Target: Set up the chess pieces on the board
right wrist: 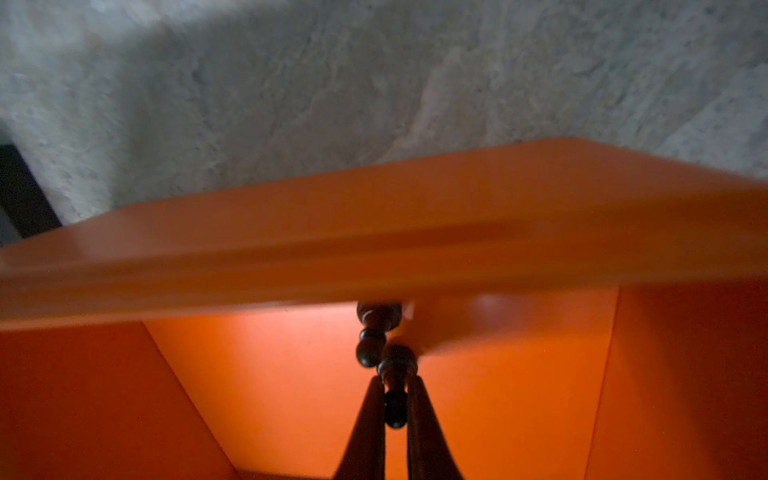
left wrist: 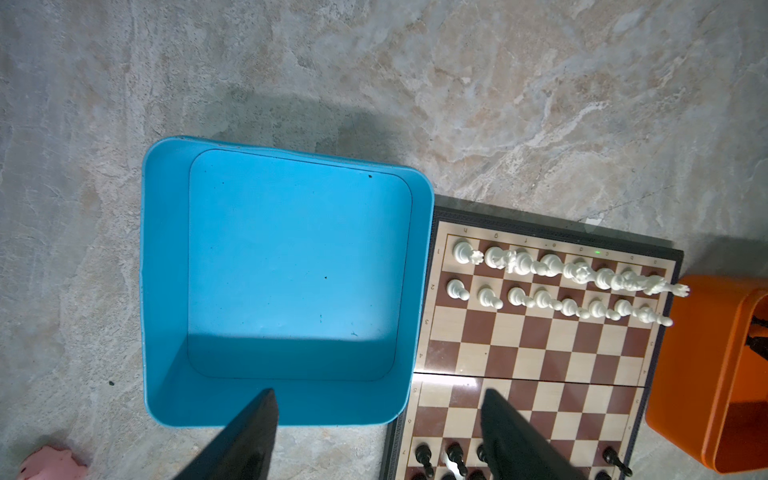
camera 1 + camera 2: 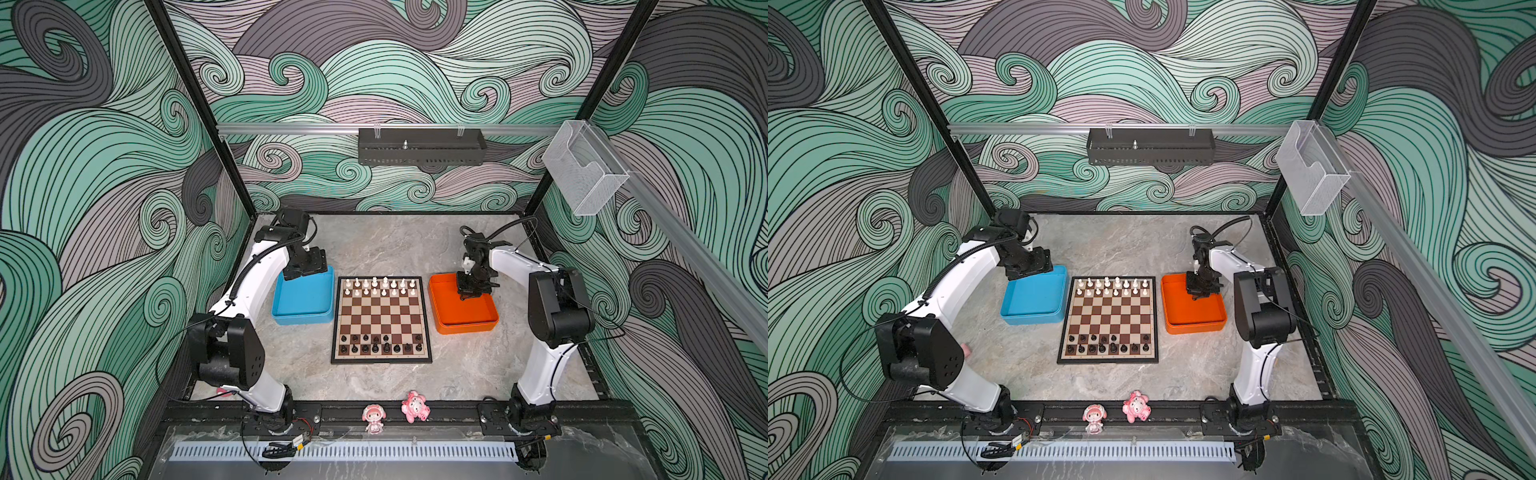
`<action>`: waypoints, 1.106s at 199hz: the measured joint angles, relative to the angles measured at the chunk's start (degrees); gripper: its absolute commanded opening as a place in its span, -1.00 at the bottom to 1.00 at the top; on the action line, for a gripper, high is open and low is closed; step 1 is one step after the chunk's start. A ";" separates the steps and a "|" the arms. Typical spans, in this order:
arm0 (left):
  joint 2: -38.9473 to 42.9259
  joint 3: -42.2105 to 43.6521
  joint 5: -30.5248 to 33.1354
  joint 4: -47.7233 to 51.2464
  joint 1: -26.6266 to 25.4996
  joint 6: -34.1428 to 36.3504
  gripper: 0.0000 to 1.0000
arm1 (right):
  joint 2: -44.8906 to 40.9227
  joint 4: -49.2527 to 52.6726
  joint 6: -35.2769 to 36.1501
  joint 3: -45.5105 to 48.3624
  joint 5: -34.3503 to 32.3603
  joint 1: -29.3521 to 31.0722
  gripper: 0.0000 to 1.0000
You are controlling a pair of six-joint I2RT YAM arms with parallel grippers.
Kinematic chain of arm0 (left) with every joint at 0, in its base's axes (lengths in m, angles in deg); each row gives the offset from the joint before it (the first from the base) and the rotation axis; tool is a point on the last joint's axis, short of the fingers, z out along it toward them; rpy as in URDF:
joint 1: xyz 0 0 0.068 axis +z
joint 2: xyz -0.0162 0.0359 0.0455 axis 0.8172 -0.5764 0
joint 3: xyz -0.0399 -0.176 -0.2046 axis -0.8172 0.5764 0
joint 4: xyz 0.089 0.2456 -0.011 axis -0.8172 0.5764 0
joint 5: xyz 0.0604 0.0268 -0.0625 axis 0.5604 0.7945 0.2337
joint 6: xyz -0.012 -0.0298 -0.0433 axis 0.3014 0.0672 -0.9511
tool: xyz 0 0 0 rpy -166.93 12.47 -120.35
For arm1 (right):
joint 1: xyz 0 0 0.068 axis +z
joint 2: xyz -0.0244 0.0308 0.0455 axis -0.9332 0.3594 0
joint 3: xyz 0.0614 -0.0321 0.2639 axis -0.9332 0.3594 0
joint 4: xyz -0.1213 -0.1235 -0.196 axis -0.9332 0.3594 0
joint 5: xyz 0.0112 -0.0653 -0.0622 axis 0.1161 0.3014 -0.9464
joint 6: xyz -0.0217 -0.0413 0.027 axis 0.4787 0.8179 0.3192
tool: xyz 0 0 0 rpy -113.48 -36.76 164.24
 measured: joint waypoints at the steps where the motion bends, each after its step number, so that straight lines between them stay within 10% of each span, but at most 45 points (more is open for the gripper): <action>1: 0.00 -0.02 0.00 0.00 0.00 0.00 0.58 | -0.07 0.02 0.00 0.00 0.00 0.00 -0.79; 106: -0.02 -0.02 -0.83 0.00 0.02 0.02 0.58 | -10.78 5.16 -0.07 -0.02 -1.29 5.16 -0.80; 220: -0.96 0.00 -2.82 -0.04 3.50 0.00 0.58 | -15.02 9.22 -6.51 -0.15 -1.18 33.44 -0.79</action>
